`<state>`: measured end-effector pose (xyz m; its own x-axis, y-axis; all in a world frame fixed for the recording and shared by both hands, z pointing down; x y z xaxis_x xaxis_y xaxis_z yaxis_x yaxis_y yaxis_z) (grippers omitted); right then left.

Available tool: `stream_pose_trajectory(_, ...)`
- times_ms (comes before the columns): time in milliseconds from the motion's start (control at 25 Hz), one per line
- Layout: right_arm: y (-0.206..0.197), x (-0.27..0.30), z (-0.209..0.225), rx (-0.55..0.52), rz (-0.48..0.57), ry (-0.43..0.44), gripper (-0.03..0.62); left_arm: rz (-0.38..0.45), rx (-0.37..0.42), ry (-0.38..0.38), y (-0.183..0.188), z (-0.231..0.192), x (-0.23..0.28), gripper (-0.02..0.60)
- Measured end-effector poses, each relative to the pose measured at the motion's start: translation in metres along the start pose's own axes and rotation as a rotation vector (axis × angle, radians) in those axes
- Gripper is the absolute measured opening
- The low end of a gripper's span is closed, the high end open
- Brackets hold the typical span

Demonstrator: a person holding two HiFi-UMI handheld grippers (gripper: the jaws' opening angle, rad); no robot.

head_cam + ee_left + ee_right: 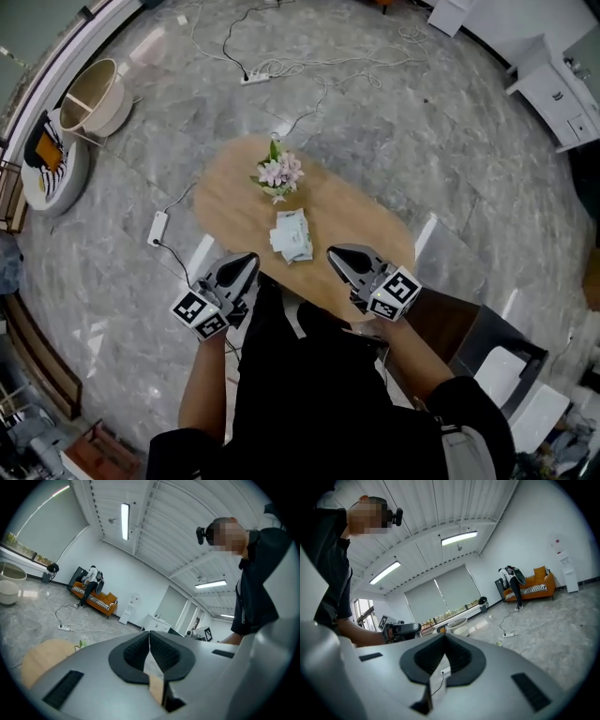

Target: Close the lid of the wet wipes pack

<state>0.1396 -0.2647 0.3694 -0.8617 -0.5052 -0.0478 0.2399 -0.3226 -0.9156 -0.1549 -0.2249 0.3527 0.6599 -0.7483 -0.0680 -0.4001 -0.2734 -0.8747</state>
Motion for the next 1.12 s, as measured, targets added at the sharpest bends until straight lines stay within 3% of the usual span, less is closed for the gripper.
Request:
stream_pose_trajectory(320,-0.069,0.008,0.050,-0.033,-0.150,-0.132,0.008,-0.146,-0.165,0.035,-0.075,-0.125,-0.008,0.017)
stream_pose_trajectory(480,-0.106,0.004,0.082,-0.031,-0.197,-0.170,0.008,-0.200,-0.307,0.099,-0.131,-0.169,-0.020,0.018)
stream_pose_trajectory(600,-0.131,0.009,0.102,-0.030,-0.233,-0.147,0.008,-0.228,-0.386,0.148,-0.172,-0.190,-0.027,0.018)
stream_pose_trajectory(800,-0.178,0.027,0.127,-0.044,-0.299,-0.066,0.008,-0.328,-0.420,0.168,-0.234,-0.216,-0.034,0.018)
stream_pose_trajectory(960,-0.203,0.032,0.149,-0.019,-0.309,-0.084,0.008,-0.359,-0.499,0.207,-0.277,-0.231,-0.043,0.018)
stream_pose_trajectory(1120,-0.214,0.036,0.157,-0.003,-0.322,-0.083,0.008,-0.378,-0.530,0.227,-0.302,-0.245,-0.039,0.018)
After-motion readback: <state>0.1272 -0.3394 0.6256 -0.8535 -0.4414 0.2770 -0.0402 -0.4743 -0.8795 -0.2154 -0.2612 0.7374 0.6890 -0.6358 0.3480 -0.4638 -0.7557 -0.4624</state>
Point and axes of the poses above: the fingertips, and each gripper's own axes: x forward along the fingers, z to its right, y out of its top, the point moved 9 cm from there along -x, backward along the fingers, and after that the axes turned 11 degrees about z, right-handed, at the moved point
